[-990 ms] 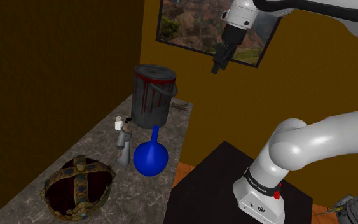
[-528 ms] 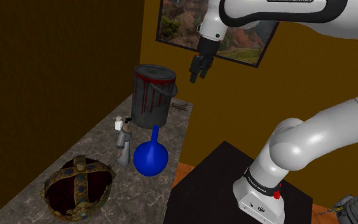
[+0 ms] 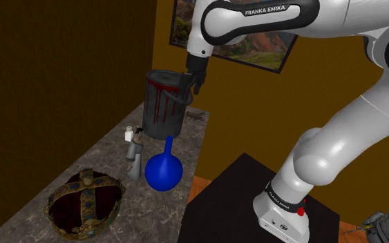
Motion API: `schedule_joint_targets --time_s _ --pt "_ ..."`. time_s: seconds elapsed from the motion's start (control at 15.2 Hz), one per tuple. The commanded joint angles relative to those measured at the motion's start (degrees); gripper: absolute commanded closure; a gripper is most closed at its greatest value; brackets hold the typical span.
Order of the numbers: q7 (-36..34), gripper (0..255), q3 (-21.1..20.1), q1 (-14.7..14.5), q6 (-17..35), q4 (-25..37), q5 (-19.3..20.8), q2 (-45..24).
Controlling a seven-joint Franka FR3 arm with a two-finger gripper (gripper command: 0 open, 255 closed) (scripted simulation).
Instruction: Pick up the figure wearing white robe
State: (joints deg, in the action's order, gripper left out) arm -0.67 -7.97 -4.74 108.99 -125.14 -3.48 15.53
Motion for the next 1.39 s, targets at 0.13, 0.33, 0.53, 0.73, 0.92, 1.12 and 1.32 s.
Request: schedule_joint_targets --time_s 0.13,0.33,0.53,0.73,0.92,1.12,1.32 --pt "-1.68 0 -1.55 -0.82 3.57 3.53 0.07 -8.29" --pt "-2.98 0 -2.54 -1.53 5.41 7.12 0.48 -14.66" --pt "-4.27 0 -3.33 -2.37 6.76 11.31 1.11 -21.15" --pt "-5.52 0 -3.89 -3.40 7.59 16.13 1.88 -27.74" --pt "-6.65 0 -4.25 -4.62 7.85 21.63 2.71 -34.45" --pt "-7.62 0 -4.42 -6.02 7.52 27.90 3.50 -41.32" --pt "-7.73 0 -4.34 -6.30 8.66 28.30 3.72 -42.99"
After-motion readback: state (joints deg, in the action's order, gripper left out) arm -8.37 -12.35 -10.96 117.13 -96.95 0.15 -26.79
